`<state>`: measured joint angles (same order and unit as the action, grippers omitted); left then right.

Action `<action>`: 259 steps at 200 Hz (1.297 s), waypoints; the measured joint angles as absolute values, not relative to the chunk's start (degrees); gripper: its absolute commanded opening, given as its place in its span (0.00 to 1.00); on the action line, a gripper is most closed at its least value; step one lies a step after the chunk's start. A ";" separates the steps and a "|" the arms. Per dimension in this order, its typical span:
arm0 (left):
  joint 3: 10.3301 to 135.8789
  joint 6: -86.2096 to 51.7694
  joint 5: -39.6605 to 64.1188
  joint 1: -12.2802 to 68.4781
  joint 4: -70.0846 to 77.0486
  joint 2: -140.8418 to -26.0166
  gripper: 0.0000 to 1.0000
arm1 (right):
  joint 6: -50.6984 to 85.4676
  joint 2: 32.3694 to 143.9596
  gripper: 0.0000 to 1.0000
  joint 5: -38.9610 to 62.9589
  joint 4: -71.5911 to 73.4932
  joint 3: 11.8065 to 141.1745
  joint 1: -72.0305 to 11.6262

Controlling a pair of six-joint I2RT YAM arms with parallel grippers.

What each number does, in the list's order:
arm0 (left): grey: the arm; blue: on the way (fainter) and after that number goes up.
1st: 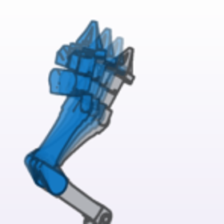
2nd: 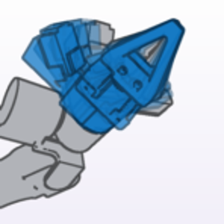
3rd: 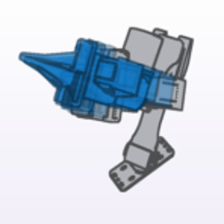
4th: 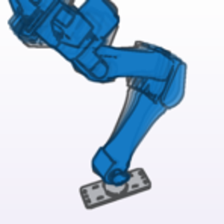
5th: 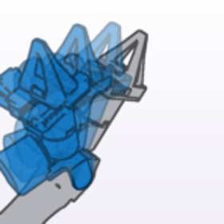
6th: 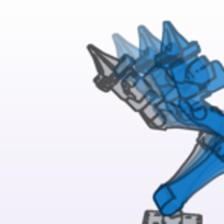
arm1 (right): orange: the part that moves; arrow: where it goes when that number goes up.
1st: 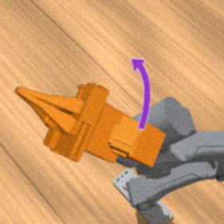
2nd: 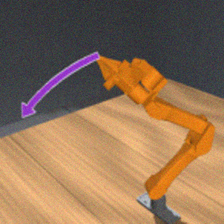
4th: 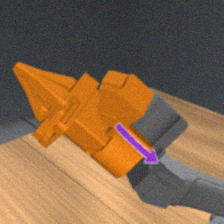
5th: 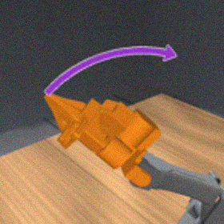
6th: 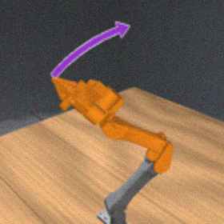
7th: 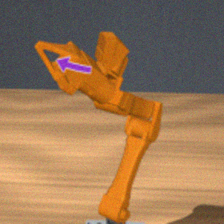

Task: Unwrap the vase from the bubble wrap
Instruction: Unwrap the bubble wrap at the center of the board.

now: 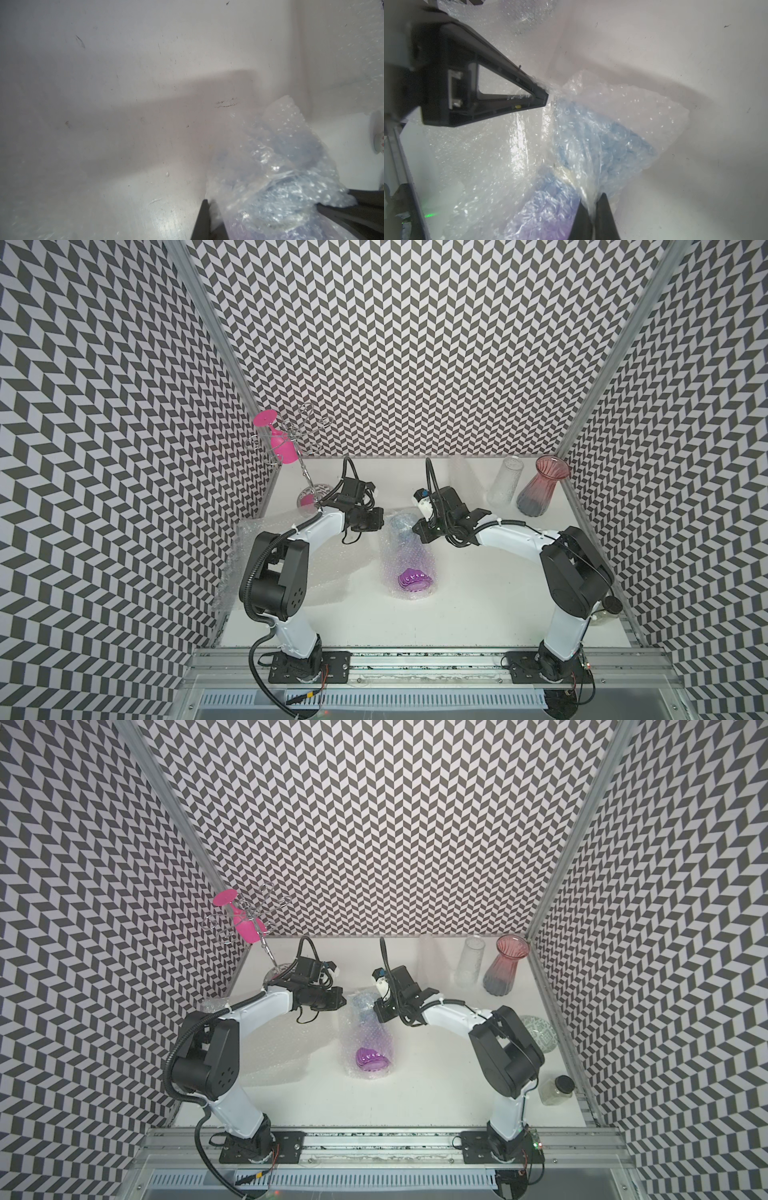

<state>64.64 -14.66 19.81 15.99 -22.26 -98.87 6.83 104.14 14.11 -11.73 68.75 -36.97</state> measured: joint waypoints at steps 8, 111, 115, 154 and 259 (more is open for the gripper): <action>64.62 -14.66 19.81 15.99 -22.20 -98.87 0.00 | 6.66 103.83 0.00 13.82 -11.53 68.36 -36.99; 61.06 -14.66 16.53 14.96 -21.17 -96.88 0.00 | 6.72 98.56 0.10 7.44 -15.31 61.49 -36.69; 60.77 -14.66 16.64 14.96 -21.21 -96.51 0.00 | 6.87 98.08 0.14 7.44 -15.49 61.30 -36.69; 58.26 -14.66 17.43 14.98 -21.54 -91.35 0.00 | 7.73 94.19 0.45 4.64 -19.09 61.21 -36.73; 50.11 -15.27 19.14 14.96 -22.37 -80.14 0.00 | 7.88 90.24 0.75 -7.64 -30.06 74.94 -50.37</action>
